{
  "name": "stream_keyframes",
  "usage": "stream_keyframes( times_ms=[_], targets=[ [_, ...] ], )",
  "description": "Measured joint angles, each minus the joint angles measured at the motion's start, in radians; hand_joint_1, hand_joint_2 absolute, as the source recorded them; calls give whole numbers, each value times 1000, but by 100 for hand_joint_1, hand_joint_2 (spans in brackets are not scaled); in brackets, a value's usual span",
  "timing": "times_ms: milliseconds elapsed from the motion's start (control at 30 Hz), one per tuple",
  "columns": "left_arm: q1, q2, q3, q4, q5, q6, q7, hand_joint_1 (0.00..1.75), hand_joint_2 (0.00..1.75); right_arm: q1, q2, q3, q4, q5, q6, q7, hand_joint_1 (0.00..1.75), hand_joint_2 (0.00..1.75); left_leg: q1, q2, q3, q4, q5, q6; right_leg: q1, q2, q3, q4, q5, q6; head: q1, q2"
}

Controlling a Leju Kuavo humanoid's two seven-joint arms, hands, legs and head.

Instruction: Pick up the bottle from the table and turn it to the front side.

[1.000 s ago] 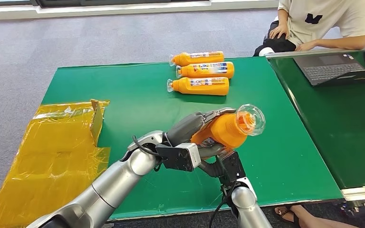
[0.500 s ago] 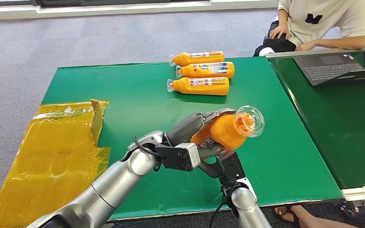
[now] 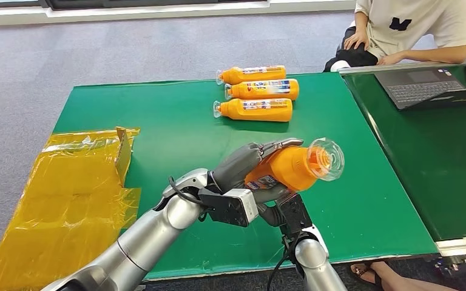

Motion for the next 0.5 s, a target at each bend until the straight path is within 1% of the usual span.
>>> stream_keyframes(
  times_ms=[167, 367, 500],
  targets=[
    [4, 0, 0, -5, 0, 4, 6, 175, 175, 0, 0, 0, -5, 14, -6, 6, 0, 0, 0, 0, 0, 0, 0, 0, 0, 0, 0, 0, 0, 0, 0, 0],
    [12, 0, 8, -25, -4, 9, 17, 175, 175, 24, 0, 0, -60, 113, -64, 37, 0, 0, 0, 0, 0, 0, 0, 0, 0, 0, 0, 0, 0, 0, 0, 0],
    [15, 0, 11, -37, -7, 9, 17, 175, 175, 37, 0, -1, -96, 140, -79, 47, 0, 0, 0, 0, 0, 0, 0, 0, 0, 0, 0, 0, 0, 0, 0, 0]
  ],
)
